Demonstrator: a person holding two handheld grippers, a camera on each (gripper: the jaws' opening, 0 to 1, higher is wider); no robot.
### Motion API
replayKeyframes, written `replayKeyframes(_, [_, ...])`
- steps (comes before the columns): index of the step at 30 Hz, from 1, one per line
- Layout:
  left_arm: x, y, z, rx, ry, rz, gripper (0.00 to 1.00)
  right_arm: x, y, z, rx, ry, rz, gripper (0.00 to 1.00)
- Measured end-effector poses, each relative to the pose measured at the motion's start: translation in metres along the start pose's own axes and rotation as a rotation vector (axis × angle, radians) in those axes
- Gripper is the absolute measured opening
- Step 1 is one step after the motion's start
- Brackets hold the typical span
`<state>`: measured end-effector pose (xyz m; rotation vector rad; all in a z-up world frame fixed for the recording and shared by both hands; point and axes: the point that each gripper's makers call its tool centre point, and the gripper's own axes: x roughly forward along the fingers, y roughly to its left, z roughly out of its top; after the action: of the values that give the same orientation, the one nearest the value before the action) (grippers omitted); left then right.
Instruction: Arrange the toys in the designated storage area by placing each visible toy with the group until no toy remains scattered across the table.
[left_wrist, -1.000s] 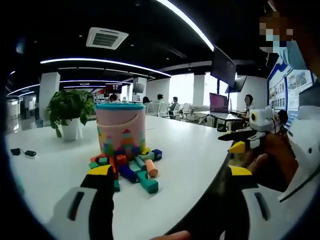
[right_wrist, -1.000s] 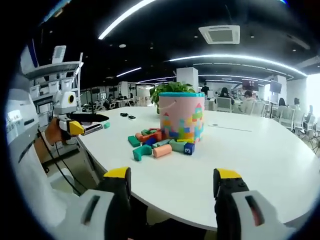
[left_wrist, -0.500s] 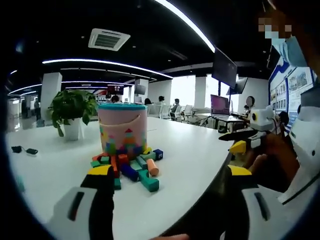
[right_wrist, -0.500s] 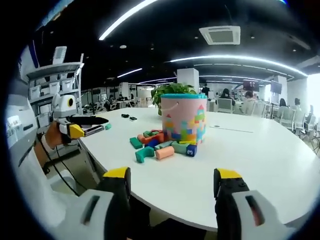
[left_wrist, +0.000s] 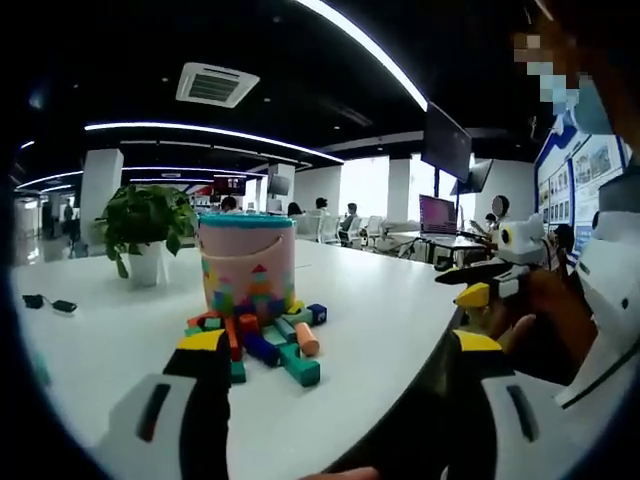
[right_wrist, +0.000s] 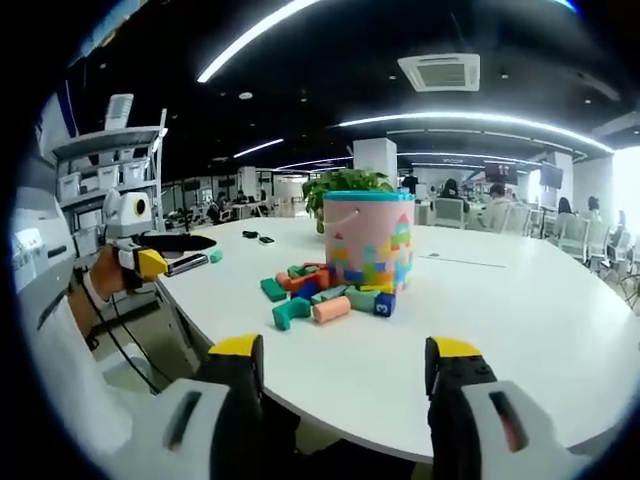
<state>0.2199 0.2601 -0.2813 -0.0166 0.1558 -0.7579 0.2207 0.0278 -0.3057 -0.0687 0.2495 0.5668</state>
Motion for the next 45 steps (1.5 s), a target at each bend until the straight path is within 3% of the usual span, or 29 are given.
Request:
replayKeyframes(13, [0.014, 0.009, -0.005, -0.024, -0.025, -0.02, 0.85, 0.009, -0.001, -0.007, 0.011, 0.0, 0.015, 0.65])
replayKeyframes(25, [0.029, 0.023, -0.014, -0.018, -0.009, -0.015, 0.82, 0.029, 0.004, -0.006, 0.013, -0.009, 0.052, 0.62])
replayKeyframes(30, [0.033, 0.034, -0.013, -0.012, -0.017, -0.011, 0.81, 0.041, 0.006, -0.004, 0.004, -0.021, 0.062, 0.62])
replayKeyframes(38, [0.029, 0.066, -0.035, -0.035, 0.02, 0.045, 0.82, 0.056, 0.003, -0.004, 0.015, -0.019, 0.066, 0.62])
replayKeyframes(45, [0.033, 0.069, -0.038, -0.038, 0.005, 0.028, 0.81, 0.068, 0.008, -0.001, 0.017, -0.019, 0.088, 0.62])
